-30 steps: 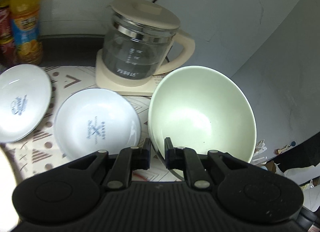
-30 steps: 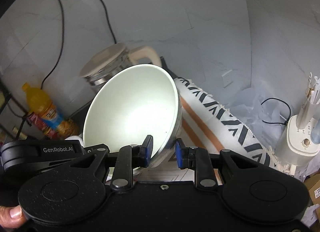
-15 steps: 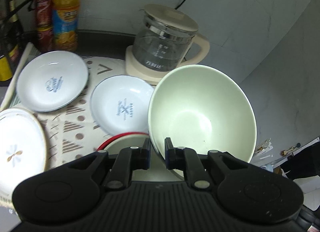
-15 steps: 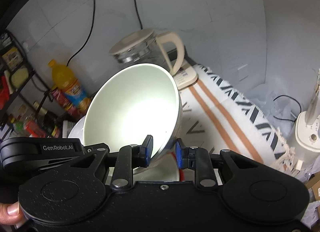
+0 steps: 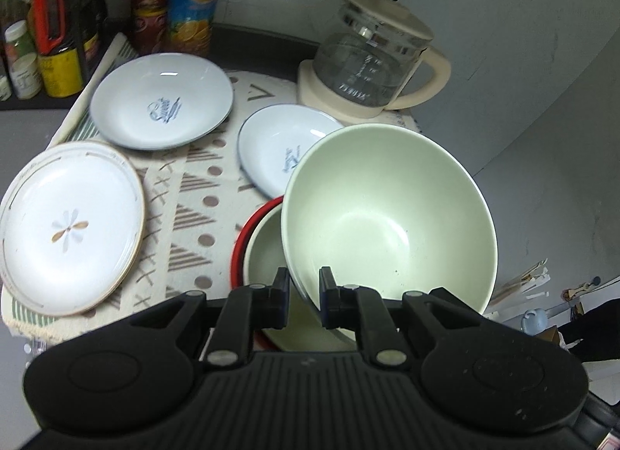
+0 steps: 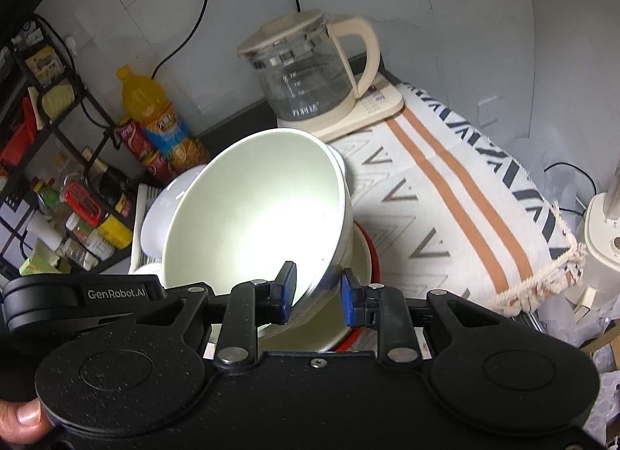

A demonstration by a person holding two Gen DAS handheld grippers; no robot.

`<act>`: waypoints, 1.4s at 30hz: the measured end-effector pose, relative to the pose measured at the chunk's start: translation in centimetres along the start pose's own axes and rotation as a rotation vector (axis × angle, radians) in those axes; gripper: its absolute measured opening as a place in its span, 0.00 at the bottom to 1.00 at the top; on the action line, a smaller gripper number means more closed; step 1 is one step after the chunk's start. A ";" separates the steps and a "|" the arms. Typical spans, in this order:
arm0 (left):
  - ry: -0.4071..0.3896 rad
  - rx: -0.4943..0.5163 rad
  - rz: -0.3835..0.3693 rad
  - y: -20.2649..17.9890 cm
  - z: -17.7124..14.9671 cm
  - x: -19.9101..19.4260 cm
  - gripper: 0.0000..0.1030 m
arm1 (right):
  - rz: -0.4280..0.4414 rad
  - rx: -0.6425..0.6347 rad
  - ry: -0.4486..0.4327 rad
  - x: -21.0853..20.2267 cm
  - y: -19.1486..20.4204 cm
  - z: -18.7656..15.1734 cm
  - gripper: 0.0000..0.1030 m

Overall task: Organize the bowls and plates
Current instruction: 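Lift the smaller green bowl with both grippers and carry it over the bowl stack, then lower the smaller green bowl into the stack and open both grippers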

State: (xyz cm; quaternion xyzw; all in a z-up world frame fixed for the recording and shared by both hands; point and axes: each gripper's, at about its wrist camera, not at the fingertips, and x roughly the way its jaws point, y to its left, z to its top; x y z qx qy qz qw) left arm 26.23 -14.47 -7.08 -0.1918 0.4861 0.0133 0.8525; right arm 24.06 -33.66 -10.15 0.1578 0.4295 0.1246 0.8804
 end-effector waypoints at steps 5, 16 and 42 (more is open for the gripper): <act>0.017 -0.001 0.018 0.3 -0.9 0.6 0.12 | -0.007 -0.021 0.027 1.1 -0.1 -0.4 0.24; 0.049 -0.010 0.042 1.1 -0.8 2.9 0.12 | -0.013 -0.063 0.061 3.2 -0.4 -0.8 0.25; -0.055 -0.080 0.078 4.5 -0.4 -0.7 0.43 | 0.085 -0.083 0.008 -0.2 0.8 0.4 0.55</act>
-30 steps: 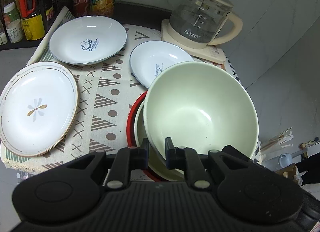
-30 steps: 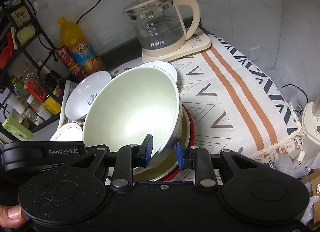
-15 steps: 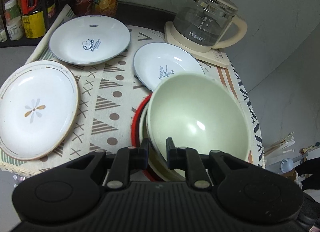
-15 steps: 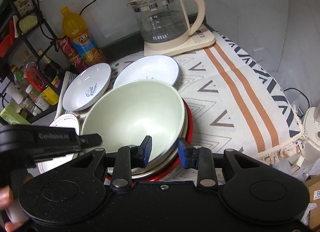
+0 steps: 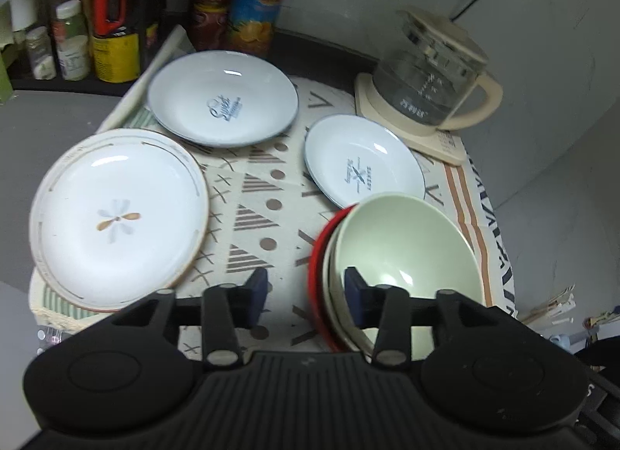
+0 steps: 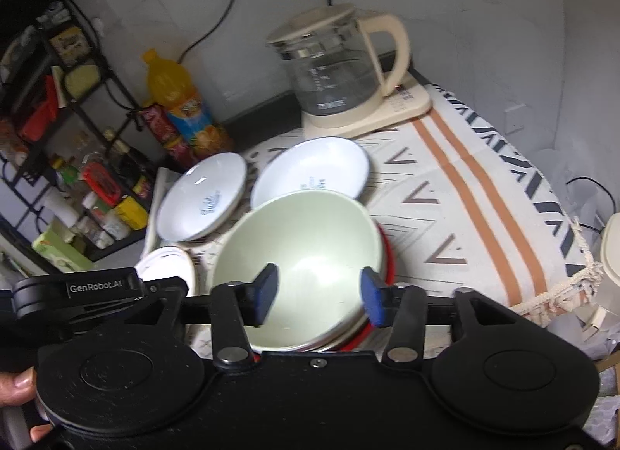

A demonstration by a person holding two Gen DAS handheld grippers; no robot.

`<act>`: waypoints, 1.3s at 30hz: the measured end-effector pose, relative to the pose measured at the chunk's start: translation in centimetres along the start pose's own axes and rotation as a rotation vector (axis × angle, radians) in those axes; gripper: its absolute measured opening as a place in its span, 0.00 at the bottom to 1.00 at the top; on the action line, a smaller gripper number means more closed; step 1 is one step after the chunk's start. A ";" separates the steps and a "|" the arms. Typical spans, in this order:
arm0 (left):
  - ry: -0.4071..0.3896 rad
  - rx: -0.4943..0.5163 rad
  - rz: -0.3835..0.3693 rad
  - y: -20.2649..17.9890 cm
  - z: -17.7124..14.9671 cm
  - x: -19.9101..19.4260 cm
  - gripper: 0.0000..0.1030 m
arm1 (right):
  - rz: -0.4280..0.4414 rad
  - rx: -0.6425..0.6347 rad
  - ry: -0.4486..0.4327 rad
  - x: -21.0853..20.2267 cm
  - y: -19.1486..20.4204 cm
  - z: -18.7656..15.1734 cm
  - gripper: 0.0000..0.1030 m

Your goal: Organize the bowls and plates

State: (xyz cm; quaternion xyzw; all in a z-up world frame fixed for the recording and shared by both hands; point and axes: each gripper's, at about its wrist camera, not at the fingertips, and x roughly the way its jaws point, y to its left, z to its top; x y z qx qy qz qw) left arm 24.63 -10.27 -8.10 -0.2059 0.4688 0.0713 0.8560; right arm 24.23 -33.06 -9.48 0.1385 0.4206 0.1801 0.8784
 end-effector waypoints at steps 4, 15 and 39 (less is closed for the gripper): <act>-0.031 0.002 0.039 0.8 0.3 -1.5 0.63 | 0.021 -0.038 0.008 0.0 1.8 0.0 0.68; -0.036 -0.058 0.069 5.9 1.1 -3.5 0.78 | 0.089 -0.150 0.024 1.7 8.2 0.0 0.86; -0.012 -0.047 0.037 17.2 10.1 -0.8 0.79 | -0.015 -0.105 0.003 11.1 17.8 1.7 0.74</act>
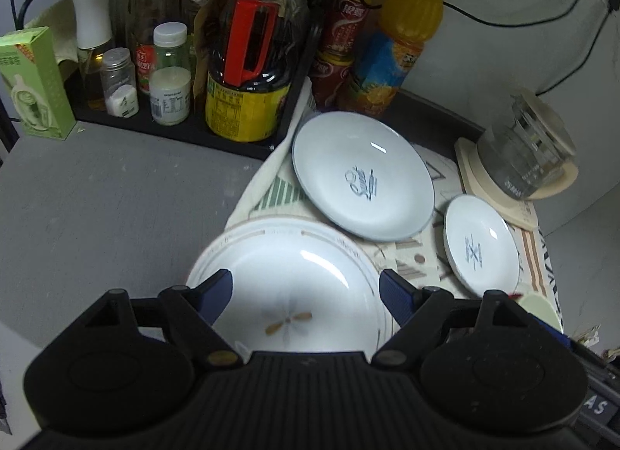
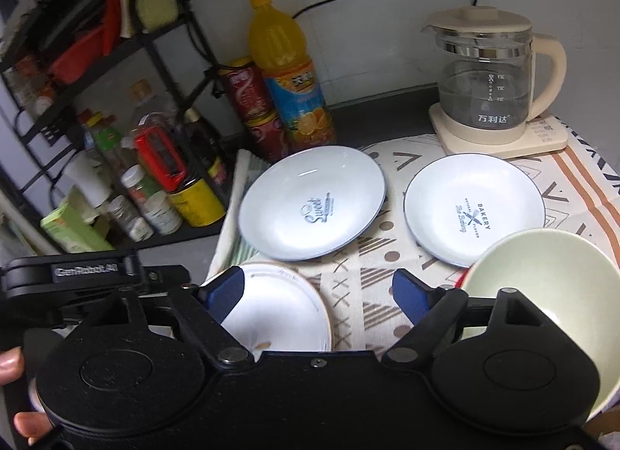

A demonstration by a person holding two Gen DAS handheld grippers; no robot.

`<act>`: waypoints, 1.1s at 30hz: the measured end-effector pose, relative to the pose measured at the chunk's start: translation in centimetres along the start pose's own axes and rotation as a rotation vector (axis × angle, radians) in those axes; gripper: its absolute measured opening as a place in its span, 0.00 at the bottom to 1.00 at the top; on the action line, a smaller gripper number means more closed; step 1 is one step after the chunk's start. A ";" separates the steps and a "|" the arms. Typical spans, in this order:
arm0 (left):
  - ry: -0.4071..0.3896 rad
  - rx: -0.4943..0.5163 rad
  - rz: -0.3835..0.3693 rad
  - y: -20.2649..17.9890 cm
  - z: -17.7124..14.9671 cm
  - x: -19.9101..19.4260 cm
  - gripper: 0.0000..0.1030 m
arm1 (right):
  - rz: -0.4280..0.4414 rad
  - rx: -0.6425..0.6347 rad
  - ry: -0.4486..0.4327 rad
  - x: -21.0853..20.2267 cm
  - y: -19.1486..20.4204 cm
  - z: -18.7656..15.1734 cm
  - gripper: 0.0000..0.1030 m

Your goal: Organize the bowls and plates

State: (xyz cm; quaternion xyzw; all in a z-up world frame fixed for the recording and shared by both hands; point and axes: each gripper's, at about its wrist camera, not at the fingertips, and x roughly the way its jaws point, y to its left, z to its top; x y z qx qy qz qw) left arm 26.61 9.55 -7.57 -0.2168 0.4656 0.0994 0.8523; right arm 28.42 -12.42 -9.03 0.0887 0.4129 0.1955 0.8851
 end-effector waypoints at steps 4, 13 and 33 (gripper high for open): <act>-0.009 0.021 -0.035 0.5 1.8 1.3 0.78 | -0.026 0.059 0.000 2.1 0.1 0.4 0.66; 0.024 0.051 -0.088 1.4 5.1 6.3 0.68 | -0.063 0.148 0.006 6.4 0.2 1.2 0.55; 0.121 0.025 -0.094 2.1 7.7 16.6 0.36 | -0.138 0.250 0.117 16.0 -1.7 2.2 0.36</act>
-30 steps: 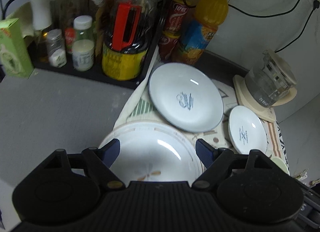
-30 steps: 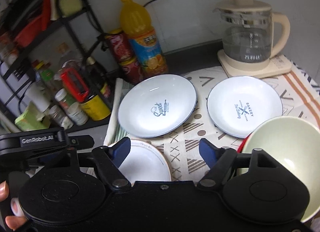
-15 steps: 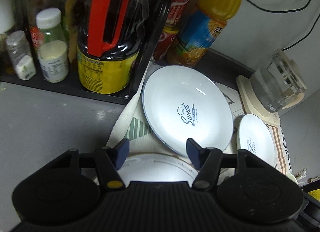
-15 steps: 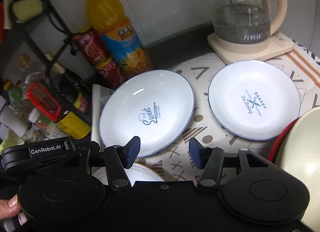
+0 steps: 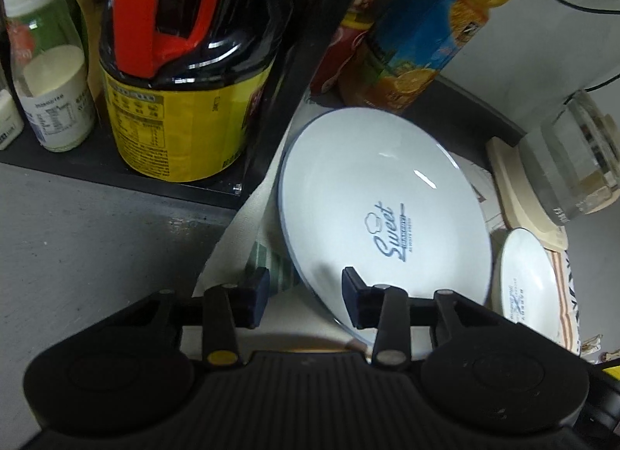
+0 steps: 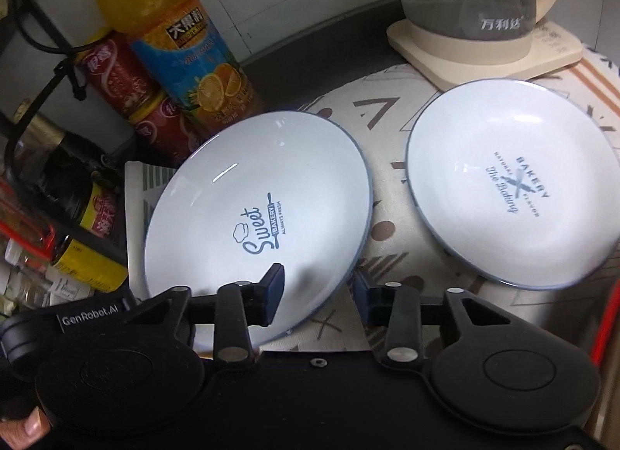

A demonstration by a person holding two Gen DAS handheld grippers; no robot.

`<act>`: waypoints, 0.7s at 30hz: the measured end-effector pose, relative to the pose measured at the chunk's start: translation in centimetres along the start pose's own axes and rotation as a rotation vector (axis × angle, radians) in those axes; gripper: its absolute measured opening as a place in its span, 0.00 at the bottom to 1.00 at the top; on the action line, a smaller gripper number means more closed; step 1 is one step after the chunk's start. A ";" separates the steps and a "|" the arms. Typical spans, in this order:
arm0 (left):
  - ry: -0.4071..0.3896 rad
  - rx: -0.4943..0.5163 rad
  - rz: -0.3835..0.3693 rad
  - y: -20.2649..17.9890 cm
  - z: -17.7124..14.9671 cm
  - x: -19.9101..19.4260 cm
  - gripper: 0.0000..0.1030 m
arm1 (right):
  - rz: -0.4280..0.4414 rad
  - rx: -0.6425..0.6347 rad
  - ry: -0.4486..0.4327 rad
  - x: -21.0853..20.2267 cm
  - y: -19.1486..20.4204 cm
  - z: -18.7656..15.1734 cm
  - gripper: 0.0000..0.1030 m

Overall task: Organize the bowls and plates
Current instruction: 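Lift the 'Sweet' plate with both grippers and carry it over the flower plate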

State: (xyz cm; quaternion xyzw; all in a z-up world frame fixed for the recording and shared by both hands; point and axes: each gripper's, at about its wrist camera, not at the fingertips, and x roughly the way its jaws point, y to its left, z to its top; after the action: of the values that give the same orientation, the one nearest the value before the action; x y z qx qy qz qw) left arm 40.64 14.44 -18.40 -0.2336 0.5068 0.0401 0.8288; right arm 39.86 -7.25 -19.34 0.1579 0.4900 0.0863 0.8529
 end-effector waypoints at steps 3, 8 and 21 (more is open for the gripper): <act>0.008 -0.007 0.000 0.3 0.3 0.9 0.31 | 0.007 0.016 0.021 1.1 -0.1 0.0 0.32; 0.009 -0.016 -0.004 0.6 0.6 2.0 0.27 | 0.006 0.021 0.027 2.3 -0.1 -0.3 0.25; -0.066 0.030 -0.021 -0.5 0.2 1.1 0.12 | 0.003 -0.073 -0.035 0.4 0.0 0.1 0.15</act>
State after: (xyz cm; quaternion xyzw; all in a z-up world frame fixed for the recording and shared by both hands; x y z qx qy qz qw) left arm 41.50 13.87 -19.12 -0.2250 0.4771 0.0316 0.8490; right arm 40.20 -7.13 -19.61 0.1291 0.4712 0.1027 0.8664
